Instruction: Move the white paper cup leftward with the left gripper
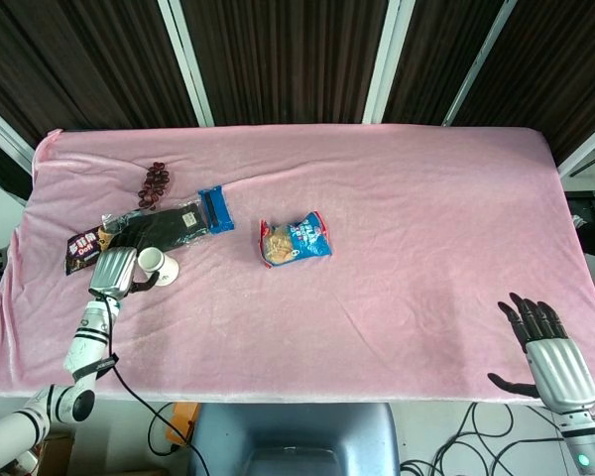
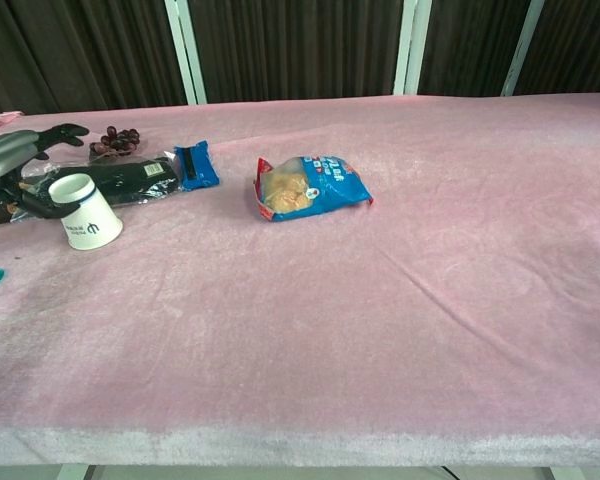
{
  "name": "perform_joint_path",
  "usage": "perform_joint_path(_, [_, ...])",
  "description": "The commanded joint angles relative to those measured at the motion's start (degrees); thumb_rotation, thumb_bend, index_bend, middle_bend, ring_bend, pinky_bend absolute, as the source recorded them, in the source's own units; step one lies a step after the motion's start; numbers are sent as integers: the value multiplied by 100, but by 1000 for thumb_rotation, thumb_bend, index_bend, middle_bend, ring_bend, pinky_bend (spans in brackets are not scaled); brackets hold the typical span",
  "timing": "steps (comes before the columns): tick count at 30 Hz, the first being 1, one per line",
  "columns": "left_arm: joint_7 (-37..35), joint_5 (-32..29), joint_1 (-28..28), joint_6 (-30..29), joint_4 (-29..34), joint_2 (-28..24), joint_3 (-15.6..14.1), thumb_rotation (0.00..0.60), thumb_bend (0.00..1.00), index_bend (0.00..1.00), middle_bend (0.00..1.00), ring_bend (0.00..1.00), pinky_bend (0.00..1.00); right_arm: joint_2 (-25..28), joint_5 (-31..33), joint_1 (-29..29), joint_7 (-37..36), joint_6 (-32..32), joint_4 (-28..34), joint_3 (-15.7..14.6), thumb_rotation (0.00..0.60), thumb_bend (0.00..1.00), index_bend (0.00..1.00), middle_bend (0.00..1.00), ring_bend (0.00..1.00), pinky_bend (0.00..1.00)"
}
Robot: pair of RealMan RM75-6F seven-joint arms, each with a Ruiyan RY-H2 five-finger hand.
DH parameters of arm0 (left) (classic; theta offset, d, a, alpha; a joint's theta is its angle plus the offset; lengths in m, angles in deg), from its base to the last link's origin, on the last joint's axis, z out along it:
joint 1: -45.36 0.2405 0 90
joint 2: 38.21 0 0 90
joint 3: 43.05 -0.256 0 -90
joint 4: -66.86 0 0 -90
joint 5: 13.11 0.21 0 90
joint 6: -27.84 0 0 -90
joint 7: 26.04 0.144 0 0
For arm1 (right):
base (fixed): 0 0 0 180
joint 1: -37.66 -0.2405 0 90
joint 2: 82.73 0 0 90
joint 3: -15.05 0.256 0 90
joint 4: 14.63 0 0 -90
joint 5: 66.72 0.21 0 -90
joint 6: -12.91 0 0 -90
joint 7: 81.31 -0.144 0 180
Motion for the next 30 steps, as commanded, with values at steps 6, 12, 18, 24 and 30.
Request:
perform_joint_path(6, [-177,-123,8,343,-166,16,-149,600,318,154,193,136,286,-4,21,-4,-4,-3,-3,18,600,214,0,0,0,0])
perform_joint_path(12, [-297,-18,-33,263,-303,146,-185,600,319,303,336,281,412,18,32,-3,-37,-6,1,22,600,213,0,0,0,0])
perform_joint_path(18, [-413,38,-56,122,-414,262,-161,600,318,390,428,346,440,27,29,7,-58,11,-5,24,600,214,0,0,0,0])
perform_joint_path(24, [-441,184,63,-202,-162,64,-205,600,317,418,467,388,441,30,27,11,-68,15,-6,24,600,214,0,0,0,0])
perform_joint_path(30, [-405,422,505,-770,473,-574,-436,600,319,411,467,388,422,24,30,10,-50,6,1,24,600,214,0,0,0,0])
